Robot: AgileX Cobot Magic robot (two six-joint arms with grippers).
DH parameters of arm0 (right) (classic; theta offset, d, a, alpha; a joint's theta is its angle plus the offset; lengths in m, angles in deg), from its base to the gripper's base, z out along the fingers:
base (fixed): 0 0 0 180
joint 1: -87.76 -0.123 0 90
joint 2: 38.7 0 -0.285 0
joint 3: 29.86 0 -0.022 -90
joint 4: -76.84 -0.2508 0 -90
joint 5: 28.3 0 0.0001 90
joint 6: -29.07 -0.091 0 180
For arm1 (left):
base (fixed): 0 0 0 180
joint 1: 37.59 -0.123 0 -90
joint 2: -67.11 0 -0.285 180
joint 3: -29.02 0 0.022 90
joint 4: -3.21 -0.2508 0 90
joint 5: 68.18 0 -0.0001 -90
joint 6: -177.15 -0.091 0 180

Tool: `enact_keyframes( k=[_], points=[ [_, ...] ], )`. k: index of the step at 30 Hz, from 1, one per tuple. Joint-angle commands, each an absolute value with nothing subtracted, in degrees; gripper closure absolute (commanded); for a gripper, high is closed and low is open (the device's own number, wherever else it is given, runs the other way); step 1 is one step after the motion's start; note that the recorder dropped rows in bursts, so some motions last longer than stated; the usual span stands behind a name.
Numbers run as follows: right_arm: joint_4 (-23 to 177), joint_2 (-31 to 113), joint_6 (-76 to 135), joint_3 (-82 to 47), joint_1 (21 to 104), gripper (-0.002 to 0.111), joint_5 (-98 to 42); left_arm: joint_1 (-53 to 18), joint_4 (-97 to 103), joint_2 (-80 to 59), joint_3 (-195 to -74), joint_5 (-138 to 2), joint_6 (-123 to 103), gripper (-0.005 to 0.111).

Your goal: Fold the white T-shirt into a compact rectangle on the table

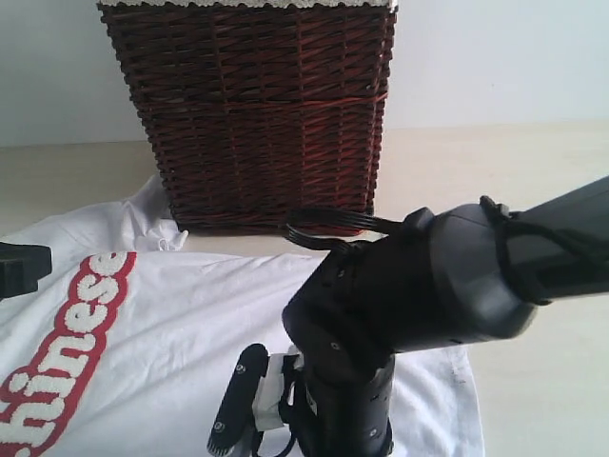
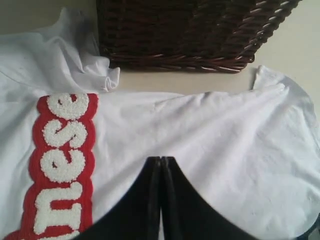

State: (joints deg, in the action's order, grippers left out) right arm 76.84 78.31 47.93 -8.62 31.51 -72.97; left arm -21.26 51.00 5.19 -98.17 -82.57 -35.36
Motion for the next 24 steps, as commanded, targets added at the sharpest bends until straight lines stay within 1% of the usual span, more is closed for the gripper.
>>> enact_keyframes(
  k=[1,2,3,5,6,12,17,21,24],
  points=[
    [83.3,83.1,42.7,-8.7,31.4,0.064,-71.9,-21.0,51.6,5.5,-97.8,-83.1,-35.5,0.107],
    [83.4,83.4,42.7,-9.1,31.4,0.069,-73.1,-21.0,51.6,5.5,-97.8,-83.2,-35.4,0.107],
    [83.6,83.5,42.7,-9.9,31.4,0.077,-74.5,-21.0,51.6,5.5,-97.8,-83.2,-35.4,0.107],
    [84.1,83.3,42.8,-11.4,31.4,0.096,-77.7,-21.0,51.6,5.5,-97.8,-83.4,-35.4,0.107],
    [84.4,82.9,43.2,-12.2,31.4,0.109,-79.2,-21.0,51.6,5.5,-97.8,-83.5,-35.6,0.107],
    [82.7,76.3,49.8,-15.6,31.5,0.108,-84.9,-21.0,51.6,5.5,-97.8,-84.6,-35.8,0.107],
    [72.2,69.7,62.4,-16.6,33.3,0.108,-85.7,-21.0,51.6,5.2,-97.8,-88.4,-35.8,0.107],
    [62.4,67.1,69.6,-16.6,39.4,0.108,-85.7,-21.0,51.5,3.2,-97.8,-96.8,-38.0,0.107],
    [61.2,66.7,69.9,-16.6,44.3,0.108,-85.7,-21.0,51.5,1.6,-97.8,-98.2,-38.2,0.107]
  ],
)
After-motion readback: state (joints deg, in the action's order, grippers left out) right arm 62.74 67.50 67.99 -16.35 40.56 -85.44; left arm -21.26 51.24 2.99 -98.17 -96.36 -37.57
